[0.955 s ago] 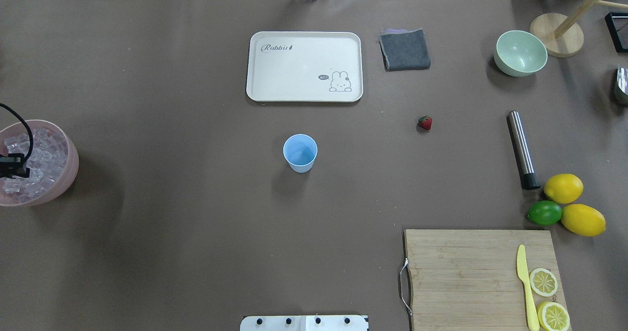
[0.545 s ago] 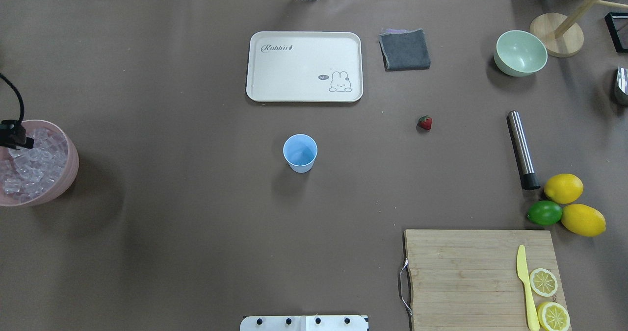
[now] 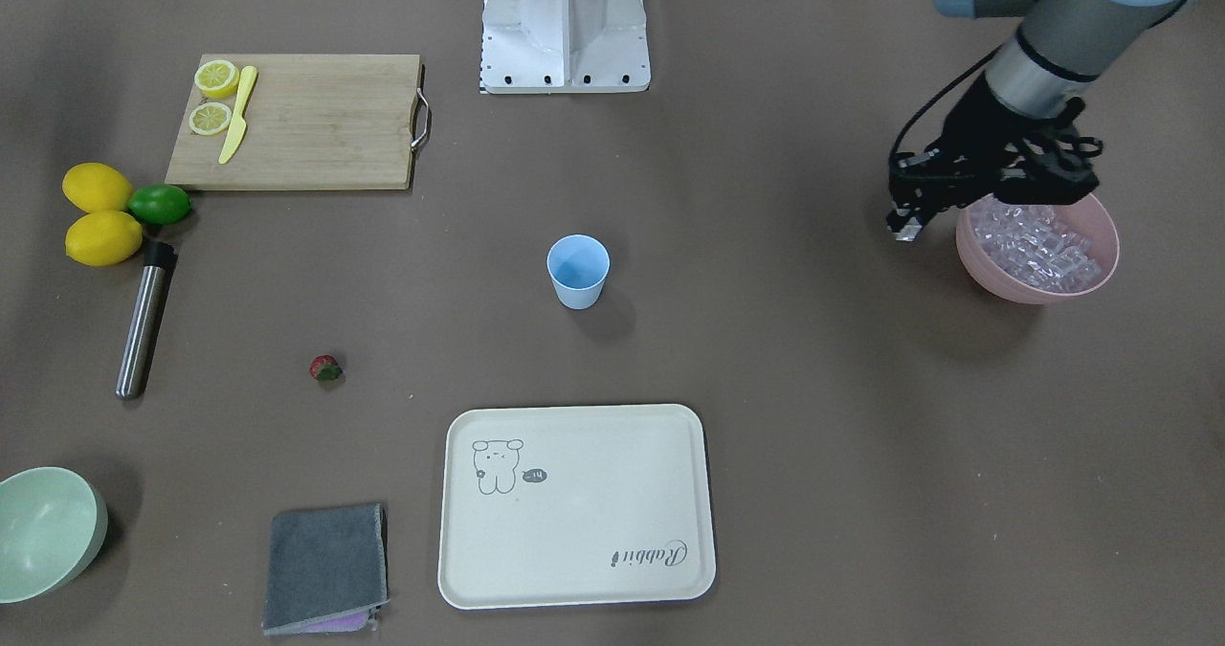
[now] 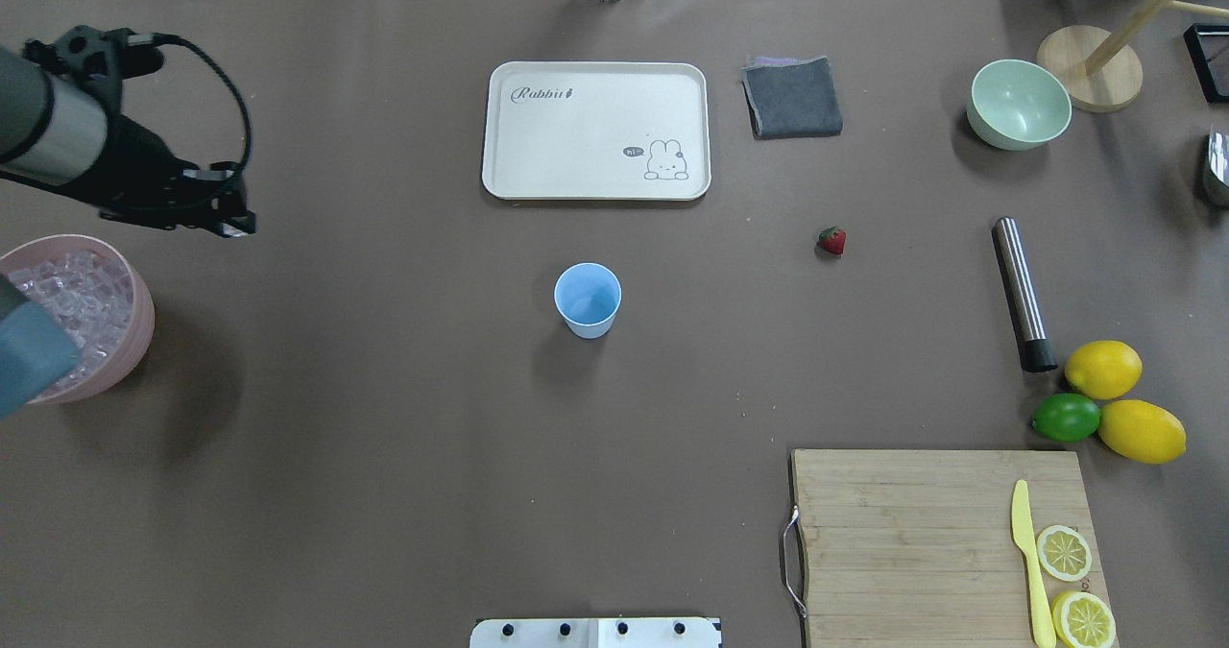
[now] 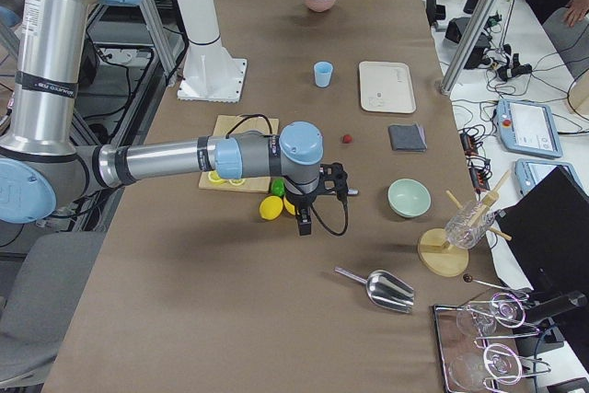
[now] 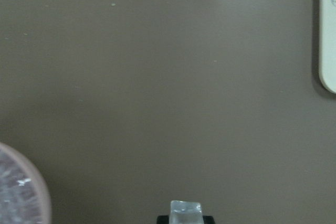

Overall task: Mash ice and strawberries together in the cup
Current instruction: 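Carry the ice cube with the left gripper over the light-blue cup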

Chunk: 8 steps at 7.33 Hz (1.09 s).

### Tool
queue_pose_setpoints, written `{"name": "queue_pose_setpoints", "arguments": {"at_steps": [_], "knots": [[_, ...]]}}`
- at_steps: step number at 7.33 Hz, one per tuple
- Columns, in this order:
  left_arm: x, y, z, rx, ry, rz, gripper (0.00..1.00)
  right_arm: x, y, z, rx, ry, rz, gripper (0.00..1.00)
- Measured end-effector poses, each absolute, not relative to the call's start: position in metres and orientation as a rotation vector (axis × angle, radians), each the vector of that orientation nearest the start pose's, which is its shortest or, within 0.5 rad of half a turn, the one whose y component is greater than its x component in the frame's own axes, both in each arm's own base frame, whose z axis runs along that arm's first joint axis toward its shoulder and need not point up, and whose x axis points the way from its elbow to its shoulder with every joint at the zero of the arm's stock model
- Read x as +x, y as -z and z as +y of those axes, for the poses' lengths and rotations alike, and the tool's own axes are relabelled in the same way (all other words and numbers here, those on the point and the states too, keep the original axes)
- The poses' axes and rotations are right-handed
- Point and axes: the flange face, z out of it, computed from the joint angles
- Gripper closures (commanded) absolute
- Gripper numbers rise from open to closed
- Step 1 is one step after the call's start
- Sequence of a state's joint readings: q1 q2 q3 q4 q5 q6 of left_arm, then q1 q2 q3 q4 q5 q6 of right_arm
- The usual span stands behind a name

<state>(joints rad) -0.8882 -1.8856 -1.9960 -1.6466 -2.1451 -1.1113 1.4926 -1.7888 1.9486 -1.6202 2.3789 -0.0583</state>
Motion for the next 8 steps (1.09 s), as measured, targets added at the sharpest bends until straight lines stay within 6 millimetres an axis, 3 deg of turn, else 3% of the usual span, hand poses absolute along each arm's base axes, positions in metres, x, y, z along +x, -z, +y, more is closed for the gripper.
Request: {"name": "queue_pose_setpoints", "arguments": {"at_steps": [2,3,6,8], "knots": [[0.38,-0.192,-0.464,0.026,0.181,0.915,1.0,0.029,-0.573,-0.405,0.093,0.173,-0.817,0.0],[0.416,-0.166,-0.457,0.014,0.183,0.902,1.0,0.029,-0.573,-0.405,0.093,0.172,-0.818,0.0],[0.514,-0.131,-0.444,0.031,0.158,0.875,1.0,0.029,-0.574,-0.406,0.092,0.172,-0.82,0.0],[0.549,-0.13,-0.446,0.028,0.153,0.886,1.0,0.029,-0.574,-0.406,0.09,0.172,-0.82,0.0]]}}
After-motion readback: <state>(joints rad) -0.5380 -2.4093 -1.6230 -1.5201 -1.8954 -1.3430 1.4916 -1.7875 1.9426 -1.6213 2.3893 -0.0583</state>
